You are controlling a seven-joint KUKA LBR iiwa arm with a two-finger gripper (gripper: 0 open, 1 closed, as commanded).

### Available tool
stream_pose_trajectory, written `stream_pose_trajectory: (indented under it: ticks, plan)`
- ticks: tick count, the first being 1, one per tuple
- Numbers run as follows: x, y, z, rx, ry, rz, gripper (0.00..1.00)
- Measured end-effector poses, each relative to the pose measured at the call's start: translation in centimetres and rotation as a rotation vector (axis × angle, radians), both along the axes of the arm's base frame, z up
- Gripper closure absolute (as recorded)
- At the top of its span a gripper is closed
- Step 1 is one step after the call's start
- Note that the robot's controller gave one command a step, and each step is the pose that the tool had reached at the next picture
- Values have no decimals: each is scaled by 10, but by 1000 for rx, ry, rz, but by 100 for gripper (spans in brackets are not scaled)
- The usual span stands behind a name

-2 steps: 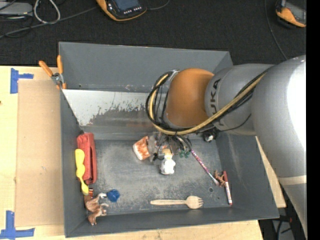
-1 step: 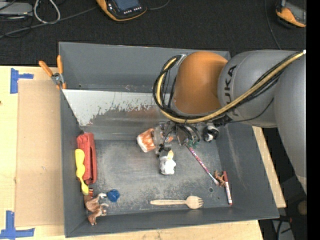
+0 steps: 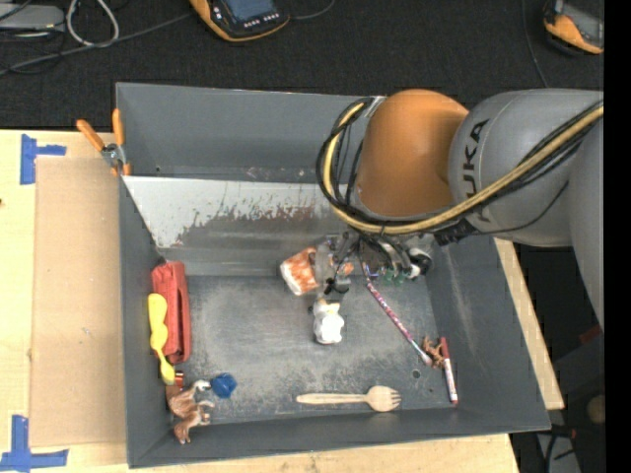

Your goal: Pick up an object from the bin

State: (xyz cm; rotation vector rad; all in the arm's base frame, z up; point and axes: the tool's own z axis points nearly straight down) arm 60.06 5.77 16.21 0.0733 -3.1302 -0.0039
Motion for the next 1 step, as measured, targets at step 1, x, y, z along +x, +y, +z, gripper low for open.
stream_pose_trajectory:
  ticks: [1]
  plan:
    - [6, 5, 65, 2, -2, 49, 100]
